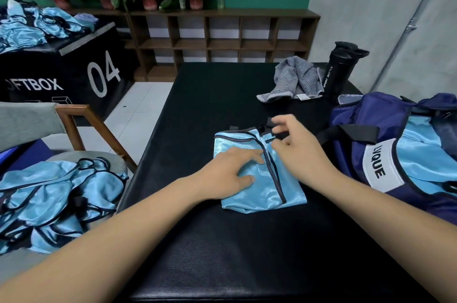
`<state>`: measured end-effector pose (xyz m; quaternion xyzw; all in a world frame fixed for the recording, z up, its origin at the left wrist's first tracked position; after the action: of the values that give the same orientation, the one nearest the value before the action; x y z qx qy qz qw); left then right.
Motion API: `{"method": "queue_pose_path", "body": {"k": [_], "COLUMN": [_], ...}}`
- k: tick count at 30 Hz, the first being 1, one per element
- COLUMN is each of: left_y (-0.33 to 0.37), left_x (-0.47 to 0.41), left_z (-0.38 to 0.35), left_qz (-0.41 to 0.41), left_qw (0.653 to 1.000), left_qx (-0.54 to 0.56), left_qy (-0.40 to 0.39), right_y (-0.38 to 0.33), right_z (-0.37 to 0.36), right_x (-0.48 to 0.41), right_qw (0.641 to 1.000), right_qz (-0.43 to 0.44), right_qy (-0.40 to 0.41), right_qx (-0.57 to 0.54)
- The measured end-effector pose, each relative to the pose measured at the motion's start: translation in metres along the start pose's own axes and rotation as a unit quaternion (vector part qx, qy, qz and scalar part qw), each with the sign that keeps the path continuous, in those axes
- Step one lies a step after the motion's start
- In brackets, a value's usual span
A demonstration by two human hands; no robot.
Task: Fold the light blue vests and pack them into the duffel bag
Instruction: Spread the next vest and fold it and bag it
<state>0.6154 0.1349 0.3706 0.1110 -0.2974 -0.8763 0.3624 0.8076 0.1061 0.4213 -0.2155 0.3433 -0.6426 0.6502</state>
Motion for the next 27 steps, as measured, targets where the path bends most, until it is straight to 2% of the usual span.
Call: {"method": "queue_pose_path", "body": {"k": [4, 7, 9, 13, 17, 24, 27], "left_y": [0.006, 0.008, 0.013, 0.029, 0.034, 0.043, 0.045], "left_x": [0.004, 0.011, 0.021, 0.053, 0.076, 0.077, 0.074], "left_z": [0.002, 0.01, 0.013, 0.011, -0.001, -0.016, -0.013], "left_qz": [-0.043, -0.041, -0.045, -0.061, -0.043, -0.081, -0.087], "left_qw": [0.999, 0.998, 0.996, 0.989, 0.979, 0.945, 0.945], "left_qx": [-0.026, -0.036, -0.058, -0.131, -0.198, -0.306, -0.301], "left_qy": [0.003, 0.032, 0.045, 0.025, 0.004, 0.085, 0.09], "right_y": [-0.006, 0.004, 0.008, 0.018, 0.022, 0.019, 0.016], "right_z": [-0.013, -0.013, -0.009, -0.004, -0.002, -0.005, -0.006], "right_x": [0.039, 0.057, 0.067, 0.08, 0.085, 0.083, 0.081], "right_qw": [0.967, 0.933, 0.918, 0.905, 0.889, 0.886, 0.892], "right_qz": [0.147, 0.178, 0.2, 0.2, 0.209, 0.247, 0.247], "right_qy": [-0.123, -0.177, -0.182, -0.209, -0.238, -0.216, -0.219], "right_qx": [0.167, 0.258, 0.289, 0.312, 0.331, 0.327, 0.31]}}
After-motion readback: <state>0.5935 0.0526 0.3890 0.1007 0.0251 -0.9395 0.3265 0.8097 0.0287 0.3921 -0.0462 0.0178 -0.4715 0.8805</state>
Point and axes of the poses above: each hand's wrist, its own x-axis away from the middle knuckle, its own z-axis out of the back of the hand, y = z × x, the point moved 4 cm from there along -x, towards the middle knuckle, and after that the axes turned 5 degrees about -y, right-handed, at the moved point
